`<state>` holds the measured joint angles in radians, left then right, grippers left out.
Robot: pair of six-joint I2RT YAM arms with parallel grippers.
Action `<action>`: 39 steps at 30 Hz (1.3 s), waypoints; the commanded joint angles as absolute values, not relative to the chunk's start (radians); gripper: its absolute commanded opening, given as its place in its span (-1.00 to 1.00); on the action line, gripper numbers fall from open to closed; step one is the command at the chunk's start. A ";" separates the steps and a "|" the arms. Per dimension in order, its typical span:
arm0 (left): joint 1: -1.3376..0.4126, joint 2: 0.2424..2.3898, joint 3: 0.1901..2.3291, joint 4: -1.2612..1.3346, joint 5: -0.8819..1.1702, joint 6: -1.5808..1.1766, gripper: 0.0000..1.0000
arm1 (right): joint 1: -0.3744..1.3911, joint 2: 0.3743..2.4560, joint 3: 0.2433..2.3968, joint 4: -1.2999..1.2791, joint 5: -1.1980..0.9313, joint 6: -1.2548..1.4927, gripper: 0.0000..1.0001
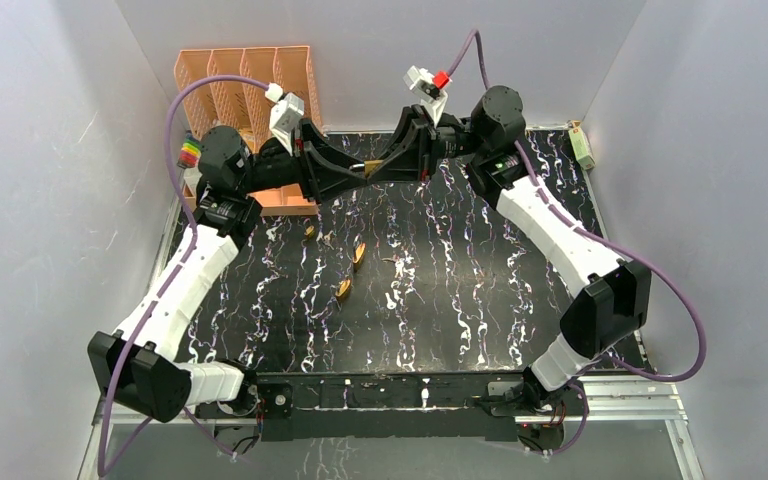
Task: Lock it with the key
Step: Lock the lock.
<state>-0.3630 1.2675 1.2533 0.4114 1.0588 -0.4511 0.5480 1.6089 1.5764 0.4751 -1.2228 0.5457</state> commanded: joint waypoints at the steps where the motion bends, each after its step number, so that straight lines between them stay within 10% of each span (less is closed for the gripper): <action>1: -0.454 1.279 1.314 0.393 1.171 -0.470 0.05 | 0.648 1.613 1.561 0.529 -1.091 0.482 -1.00; 5: -0.446 1.264 1.314 0.390 1.155 -0.464 0.49 | 0.641 1.609 1.556 0.529 -1.092 0.482 -1.00; 39: -0.285 1.184 1.233 0.516 1.540 -0.700 0.30 | 0.526 1.601 1.524 0.698 -1.053 0.617 -1.00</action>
